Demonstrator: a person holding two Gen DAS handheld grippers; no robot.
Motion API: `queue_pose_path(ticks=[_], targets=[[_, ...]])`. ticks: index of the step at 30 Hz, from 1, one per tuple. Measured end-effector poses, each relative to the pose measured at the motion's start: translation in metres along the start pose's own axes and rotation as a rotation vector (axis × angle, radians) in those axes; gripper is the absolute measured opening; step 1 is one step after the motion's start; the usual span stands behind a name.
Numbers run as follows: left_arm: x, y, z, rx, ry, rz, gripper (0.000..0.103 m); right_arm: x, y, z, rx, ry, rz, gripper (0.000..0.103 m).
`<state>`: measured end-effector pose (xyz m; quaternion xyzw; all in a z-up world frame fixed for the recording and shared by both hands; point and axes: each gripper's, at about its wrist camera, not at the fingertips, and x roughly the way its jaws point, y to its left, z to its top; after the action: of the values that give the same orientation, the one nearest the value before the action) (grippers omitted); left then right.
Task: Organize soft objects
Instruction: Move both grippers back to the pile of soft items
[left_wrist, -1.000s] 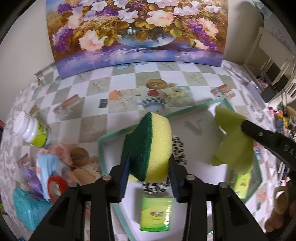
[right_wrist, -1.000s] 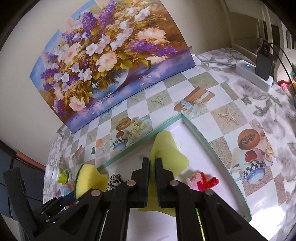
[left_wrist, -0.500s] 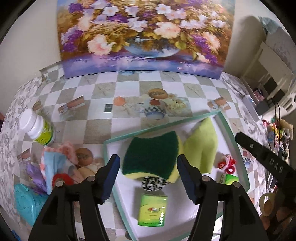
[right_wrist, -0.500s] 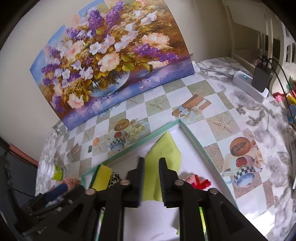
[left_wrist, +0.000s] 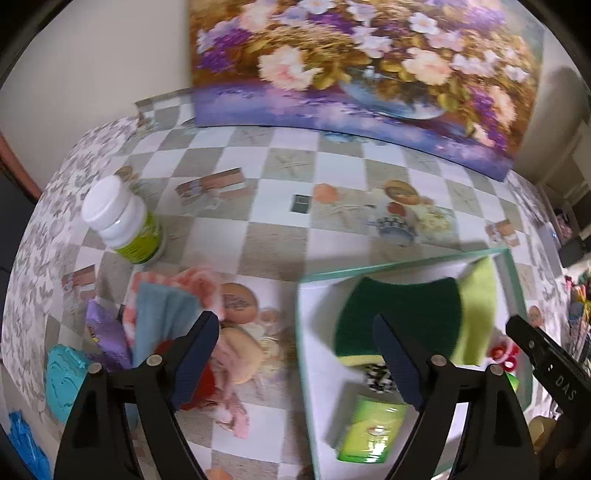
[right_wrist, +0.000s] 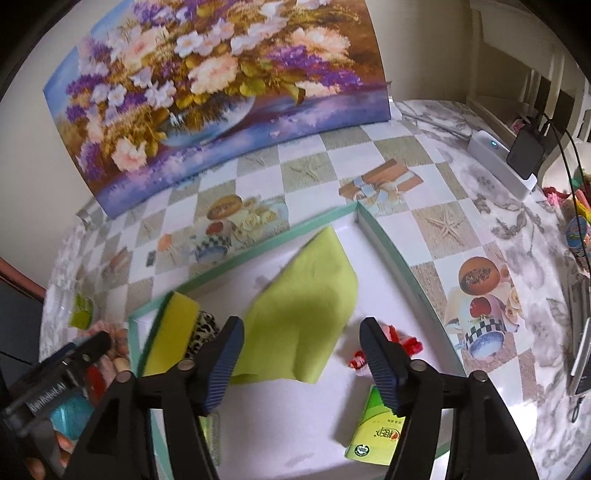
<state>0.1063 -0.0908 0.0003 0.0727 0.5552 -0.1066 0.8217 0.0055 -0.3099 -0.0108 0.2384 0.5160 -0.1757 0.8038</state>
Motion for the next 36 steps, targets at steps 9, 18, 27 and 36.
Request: queue_pose_path(ticks=[9, 18, 27, 36], targets=[[0.012, 0.027, 0.000, -0.069, 0.024, 0.037, 0.087, 0.008, 0.005, -0.004, -0.035, 0.034, -0.077, 0.079], [0.014, 0.040, 0.001, -0.089, 0.026, 0.059, 0.094, 0.002, 0.009, -0.003, -0.059, 0.005, -0.123, 0.102], [0.005, 0.056, 0.005, -0.090, 0.036, 0.044, 0.094, -0.019, 0.021, -0.003, -0.073, -0.035, -0.113, 0.102], [-0.021, 0.088, 0.008, -0.078, 0.012, 0.066, 0.094, -0.040, 0.068, -0.014, -0.155, -0.064, -0.060, 0.102]])
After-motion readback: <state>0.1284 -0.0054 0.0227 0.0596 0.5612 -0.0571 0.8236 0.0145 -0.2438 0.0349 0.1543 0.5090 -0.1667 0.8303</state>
